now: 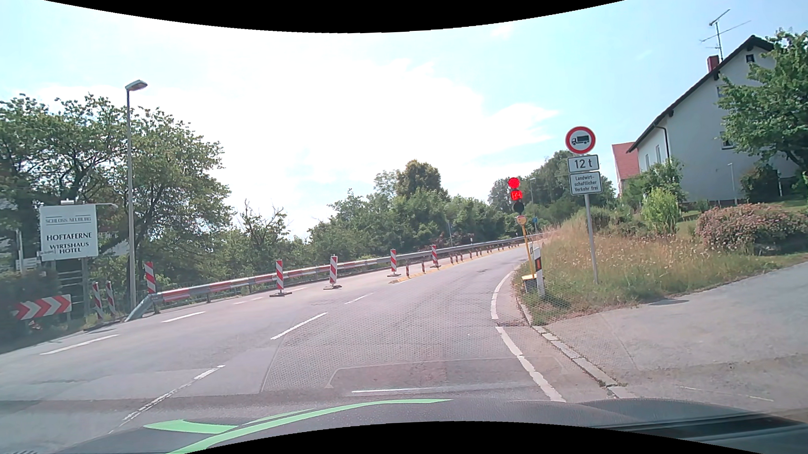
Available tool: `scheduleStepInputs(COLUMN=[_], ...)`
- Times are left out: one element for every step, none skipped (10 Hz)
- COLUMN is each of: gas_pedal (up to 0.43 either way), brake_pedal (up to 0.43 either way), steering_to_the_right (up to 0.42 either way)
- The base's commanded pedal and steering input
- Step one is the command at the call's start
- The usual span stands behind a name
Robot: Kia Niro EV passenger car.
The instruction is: Follow the waypoints while adhering to traffic rules and regulations
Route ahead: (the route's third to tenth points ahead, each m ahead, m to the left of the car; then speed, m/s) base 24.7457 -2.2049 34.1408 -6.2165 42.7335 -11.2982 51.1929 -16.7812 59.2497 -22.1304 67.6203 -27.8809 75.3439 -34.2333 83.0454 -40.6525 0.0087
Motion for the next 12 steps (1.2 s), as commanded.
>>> scheduleStepInputs(gas_pedal=[0.000, 0.000, 0.000, 0.000, 0.000, 0.000, 0.000, 0.000, 0.000, 0.000, 0.000, 0.000], brake_pedal=[0.293, 0.293, 0.293, 0.293, 0.293, 0.293, 0.293, 0.293, 0.287, 0.287, 0.293, 0.293], steering_to_the_right=[0.071, 0.072, 0.072, 0.072, 0.072, 0.072, 0.072, 0.072, 0.072, 0.071, 0.071, 0.071])
